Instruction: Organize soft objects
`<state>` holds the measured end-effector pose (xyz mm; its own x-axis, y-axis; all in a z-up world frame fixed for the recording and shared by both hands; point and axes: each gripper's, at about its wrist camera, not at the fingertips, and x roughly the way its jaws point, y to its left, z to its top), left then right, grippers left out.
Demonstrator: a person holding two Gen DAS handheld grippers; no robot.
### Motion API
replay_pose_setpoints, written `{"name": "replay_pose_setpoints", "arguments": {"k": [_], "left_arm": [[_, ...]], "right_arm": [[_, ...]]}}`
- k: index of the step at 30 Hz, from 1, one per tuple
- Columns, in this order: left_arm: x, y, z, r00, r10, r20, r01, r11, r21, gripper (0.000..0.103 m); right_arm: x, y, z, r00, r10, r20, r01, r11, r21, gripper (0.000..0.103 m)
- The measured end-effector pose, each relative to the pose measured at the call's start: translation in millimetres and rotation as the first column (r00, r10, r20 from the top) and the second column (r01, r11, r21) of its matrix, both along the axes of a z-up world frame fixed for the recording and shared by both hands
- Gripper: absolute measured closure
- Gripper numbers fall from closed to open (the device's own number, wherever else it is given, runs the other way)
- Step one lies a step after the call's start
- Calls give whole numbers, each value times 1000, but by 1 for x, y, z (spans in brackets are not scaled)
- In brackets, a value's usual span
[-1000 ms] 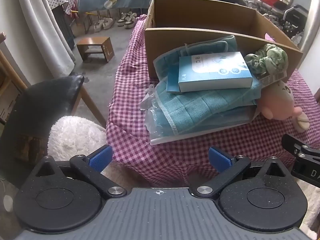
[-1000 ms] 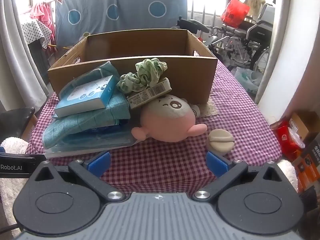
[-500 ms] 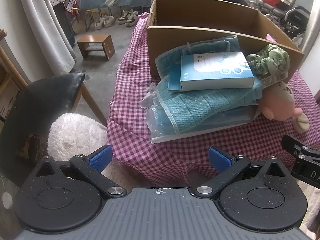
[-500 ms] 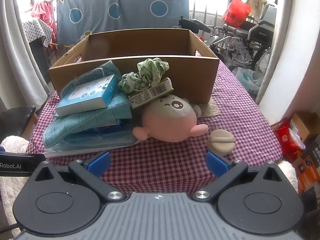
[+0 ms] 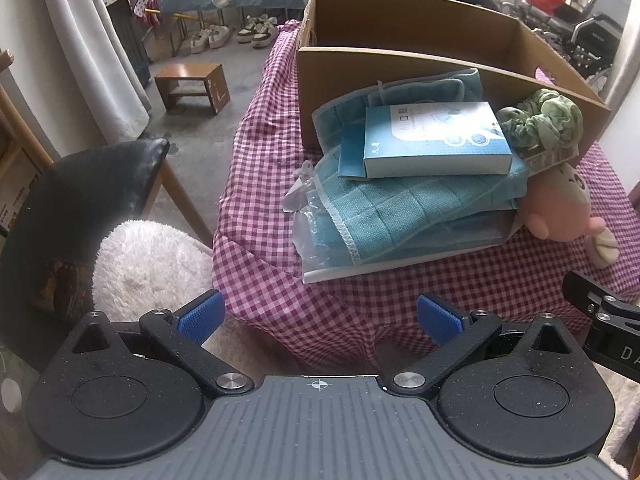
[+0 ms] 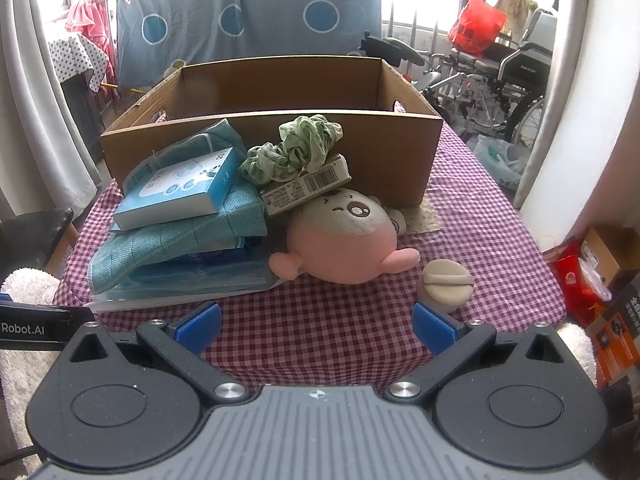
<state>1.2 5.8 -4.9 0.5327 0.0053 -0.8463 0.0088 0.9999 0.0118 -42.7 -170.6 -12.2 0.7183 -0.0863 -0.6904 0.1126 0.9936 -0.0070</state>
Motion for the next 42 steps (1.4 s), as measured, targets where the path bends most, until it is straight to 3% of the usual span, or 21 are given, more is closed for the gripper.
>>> {"name": "replay_pose_setpoints", "arguments": {"k": [42], "left_arm": [[8,-1,-4,1000,-2,-19,3,1000,15,0]], "right_arm": [[7,1,-2,1000,-9,-5,9,1000,-29,0]]}}
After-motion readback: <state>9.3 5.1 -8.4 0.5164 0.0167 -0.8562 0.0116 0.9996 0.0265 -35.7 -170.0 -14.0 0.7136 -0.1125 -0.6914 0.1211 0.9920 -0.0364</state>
